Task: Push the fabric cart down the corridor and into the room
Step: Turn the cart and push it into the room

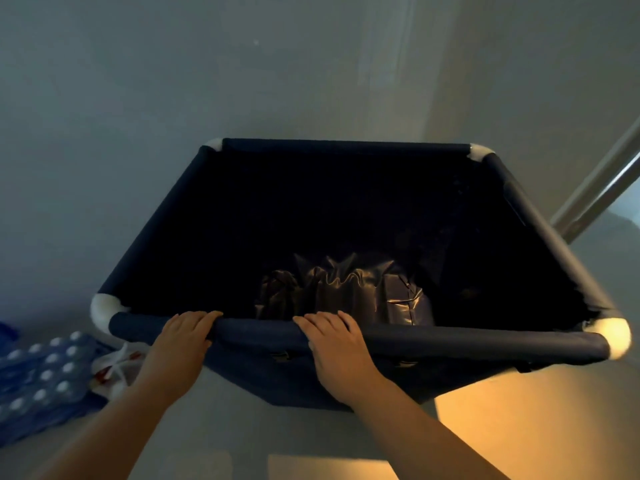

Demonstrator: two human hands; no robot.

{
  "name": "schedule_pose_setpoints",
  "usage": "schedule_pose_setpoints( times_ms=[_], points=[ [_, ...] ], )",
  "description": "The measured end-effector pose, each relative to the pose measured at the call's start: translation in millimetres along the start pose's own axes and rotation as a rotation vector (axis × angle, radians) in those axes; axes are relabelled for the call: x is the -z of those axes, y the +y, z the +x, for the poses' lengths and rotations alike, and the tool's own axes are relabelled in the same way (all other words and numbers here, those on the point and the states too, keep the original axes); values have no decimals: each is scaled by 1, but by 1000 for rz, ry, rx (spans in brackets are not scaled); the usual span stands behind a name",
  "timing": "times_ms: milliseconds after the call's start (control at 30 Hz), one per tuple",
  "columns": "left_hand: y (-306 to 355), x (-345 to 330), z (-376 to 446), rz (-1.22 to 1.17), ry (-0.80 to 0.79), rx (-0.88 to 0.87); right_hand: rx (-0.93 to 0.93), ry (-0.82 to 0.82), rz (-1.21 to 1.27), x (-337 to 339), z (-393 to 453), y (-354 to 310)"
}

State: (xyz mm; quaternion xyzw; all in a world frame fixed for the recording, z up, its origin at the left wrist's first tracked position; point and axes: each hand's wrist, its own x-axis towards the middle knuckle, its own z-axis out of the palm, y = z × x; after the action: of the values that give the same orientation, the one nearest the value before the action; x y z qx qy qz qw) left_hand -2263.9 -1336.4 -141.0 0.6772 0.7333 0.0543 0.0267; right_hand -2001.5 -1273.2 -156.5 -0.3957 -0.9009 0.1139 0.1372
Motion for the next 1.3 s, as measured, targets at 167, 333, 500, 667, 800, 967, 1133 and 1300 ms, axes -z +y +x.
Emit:
schedule_pose_setpoints(
  times_ms=[167, 333, 500, 667, 800, 967, 1133, 1300],
  points=[
    [-27, 8, -49, 38, 42, 85, 87, -7, 13, -17, 0, -40],
    [-43, 14, -97, 32, 41, 195, 154, -45, 26, -31, -6, -73],
    [-41, 16, -139, 24, 66, 283, 230, -64, 29, -34, -18, -91],
    [-17, 11, -173, 0, 20, 379, 296, -94, 21, -29, -42, -87],
    [22, 3, -194, -20, 15, 424, 361, -105, 0, -17, -65, -67],
    [76, -9, -205, 8, 30, 353, 419, -170, -37, 6, -90, -19],
    [128, -15, -185, 146, -105, -39, 447, -205, -60, 33, -109, 41],
    [194, -20, -133, 278, -37, -444, 454, -238, -82, 59, -119, 103]
  ],
)
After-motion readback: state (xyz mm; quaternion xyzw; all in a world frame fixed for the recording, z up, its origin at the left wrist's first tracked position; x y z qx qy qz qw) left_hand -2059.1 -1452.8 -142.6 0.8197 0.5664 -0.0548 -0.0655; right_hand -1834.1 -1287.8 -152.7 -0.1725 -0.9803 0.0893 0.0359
